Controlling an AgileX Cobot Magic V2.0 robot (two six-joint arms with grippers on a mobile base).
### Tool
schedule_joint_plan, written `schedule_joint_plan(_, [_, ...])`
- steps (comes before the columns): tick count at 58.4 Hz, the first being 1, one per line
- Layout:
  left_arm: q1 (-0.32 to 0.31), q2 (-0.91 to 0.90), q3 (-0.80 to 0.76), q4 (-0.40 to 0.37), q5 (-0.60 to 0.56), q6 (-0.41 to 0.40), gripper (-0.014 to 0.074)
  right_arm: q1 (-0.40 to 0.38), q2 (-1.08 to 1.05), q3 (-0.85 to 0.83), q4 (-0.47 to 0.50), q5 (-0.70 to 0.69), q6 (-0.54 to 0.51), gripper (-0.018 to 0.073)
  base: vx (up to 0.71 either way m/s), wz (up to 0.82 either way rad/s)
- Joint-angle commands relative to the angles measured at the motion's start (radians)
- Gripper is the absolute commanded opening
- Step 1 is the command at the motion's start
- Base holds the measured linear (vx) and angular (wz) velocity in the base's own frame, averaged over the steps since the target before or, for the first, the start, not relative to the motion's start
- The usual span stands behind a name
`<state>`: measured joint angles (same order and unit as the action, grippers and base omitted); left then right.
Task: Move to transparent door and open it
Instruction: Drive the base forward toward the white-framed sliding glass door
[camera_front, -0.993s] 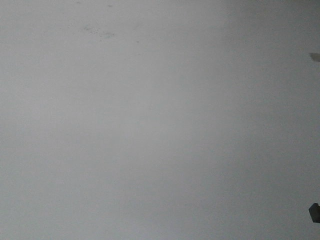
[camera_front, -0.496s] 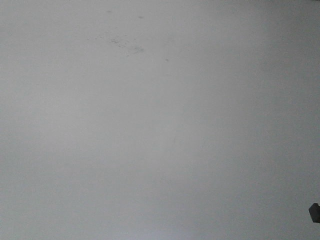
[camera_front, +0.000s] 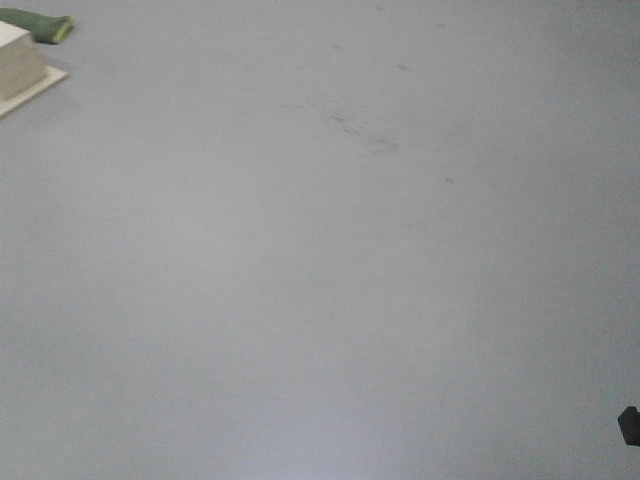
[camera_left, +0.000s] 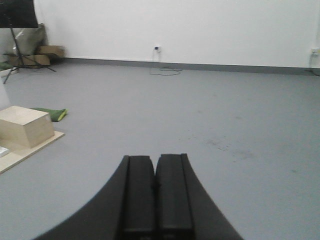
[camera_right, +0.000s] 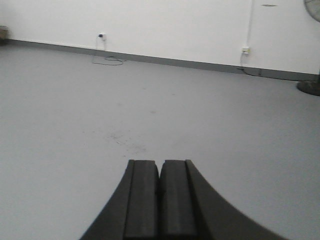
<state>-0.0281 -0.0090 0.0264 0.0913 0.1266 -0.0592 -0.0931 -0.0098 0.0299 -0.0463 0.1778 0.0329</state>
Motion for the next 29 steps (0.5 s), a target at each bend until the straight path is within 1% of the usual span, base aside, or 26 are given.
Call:
schedule_joint_plan(1, [-0.006, 0.016, 0.025, -0.005, -0.08, -0.001, -0.0006, -0.005, -0.01, 0.013, -0.004, -0.085, -0.006, -0.0008, 0.65, 0.63])
schedule_joint_plan(11, [-0.006, 0.016, 0.025, -0.005, -0.08, -0.001, -0.0006, -0.005, -0.01, 0.013, -0.004, -0.085, -0.006, -0.0008, 0.66, 0.69])
schedule_joint_plan(29, [-0.006, 0.016, 0.025, -0.005, -0.08, -0.001, -0.0006, -0.005, -0.01, 0.013, -0.004, -0.085, -0.006, -0.0008, 0.68, 0.77])
